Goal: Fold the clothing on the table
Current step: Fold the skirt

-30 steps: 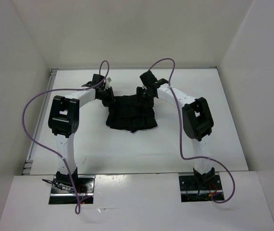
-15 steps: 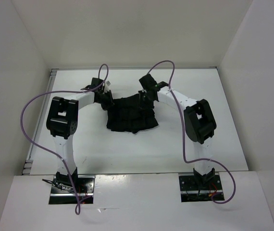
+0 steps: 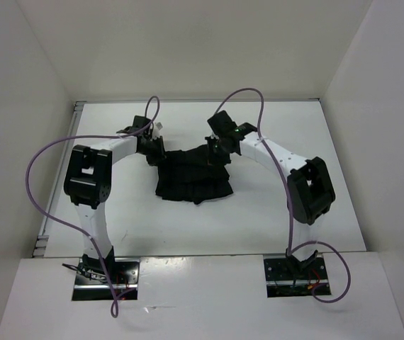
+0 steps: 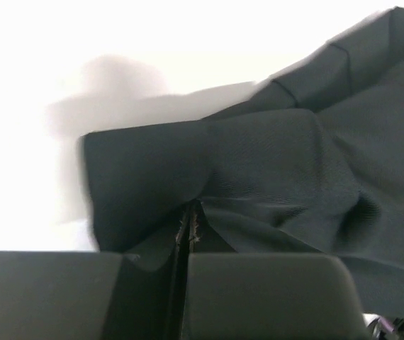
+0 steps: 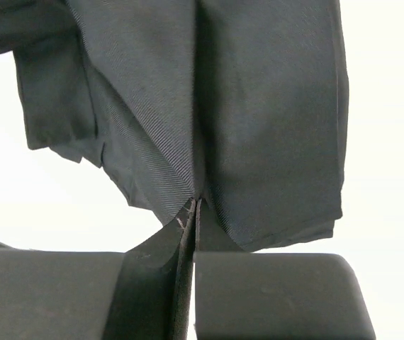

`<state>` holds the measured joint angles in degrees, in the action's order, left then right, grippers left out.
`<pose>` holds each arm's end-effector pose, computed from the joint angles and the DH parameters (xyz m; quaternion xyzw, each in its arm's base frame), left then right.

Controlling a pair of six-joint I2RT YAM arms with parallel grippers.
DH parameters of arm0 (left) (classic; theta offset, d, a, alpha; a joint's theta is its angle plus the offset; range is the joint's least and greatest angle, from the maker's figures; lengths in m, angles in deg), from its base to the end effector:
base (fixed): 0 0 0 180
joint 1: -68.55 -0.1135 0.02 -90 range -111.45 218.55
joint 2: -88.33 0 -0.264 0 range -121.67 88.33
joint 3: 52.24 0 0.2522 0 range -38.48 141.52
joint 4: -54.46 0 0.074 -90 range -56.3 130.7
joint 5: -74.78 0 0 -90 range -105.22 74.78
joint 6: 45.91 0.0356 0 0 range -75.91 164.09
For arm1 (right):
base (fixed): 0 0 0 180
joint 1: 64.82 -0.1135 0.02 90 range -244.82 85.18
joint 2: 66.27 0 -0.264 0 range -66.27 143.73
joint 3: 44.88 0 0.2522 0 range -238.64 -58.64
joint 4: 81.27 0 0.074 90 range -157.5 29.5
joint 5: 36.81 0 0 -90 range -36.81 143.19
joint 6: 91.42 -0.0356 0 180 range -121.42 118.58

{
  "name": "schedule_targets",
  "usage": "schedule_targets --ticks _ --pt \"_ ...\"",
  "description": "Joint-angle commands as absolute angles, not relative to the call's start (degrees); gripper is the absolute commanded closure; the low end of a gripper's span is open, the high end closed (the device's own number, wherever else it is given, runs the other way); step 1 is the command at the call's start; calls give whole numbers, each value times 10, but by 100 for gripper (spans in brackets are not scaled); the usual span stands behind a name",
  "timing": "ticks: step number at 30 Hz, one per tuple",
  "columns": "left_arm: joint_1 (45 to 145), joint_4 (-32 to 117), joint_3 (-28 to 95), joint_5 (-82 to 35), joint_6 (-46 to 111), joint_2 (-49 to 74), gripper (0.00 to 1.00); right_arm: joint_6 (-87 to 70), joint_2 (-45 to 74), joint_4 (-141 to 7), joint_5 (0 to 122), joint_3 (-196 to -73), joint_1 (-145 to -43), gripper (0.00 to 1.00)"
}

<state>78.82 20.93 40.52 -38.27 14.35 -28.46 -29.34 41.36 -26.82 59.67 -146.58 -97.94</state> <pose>0.4173 -0.0898 0.1564 -0.1041 0.9367 -0.2739 0.1916 0.3369 0.2246 0.2440 -0.0582 0.9636 0.1767 0.1921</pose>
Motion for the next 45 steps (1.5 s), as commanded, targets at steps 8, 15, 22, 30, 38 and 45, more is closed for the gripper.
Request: schedule_targets --ticks 8,15,22,30,38,45 --pt "772 121 366 -397 209 -179 100 -275 416 -220 605 -1373 -1020 100" --pt "772 81 348 -377 219 -135 100 -239 468 -183 599 -1368 -1040 65" --pt "772 57 358 -391 225 -93 100 -244 390 -122 565 -1491 -1040 48" --pt "809 74 402 -506 225 -70 100 -261 453 -128 528 -1601 -1040 54" --pt "857 78 332 -448 233 -154 100 -279 524 -183 568 -1637 -1034 77" --pt "868 84 246 -386 233 -159 100 -303 537 -273 653 -1487 -1029 79"
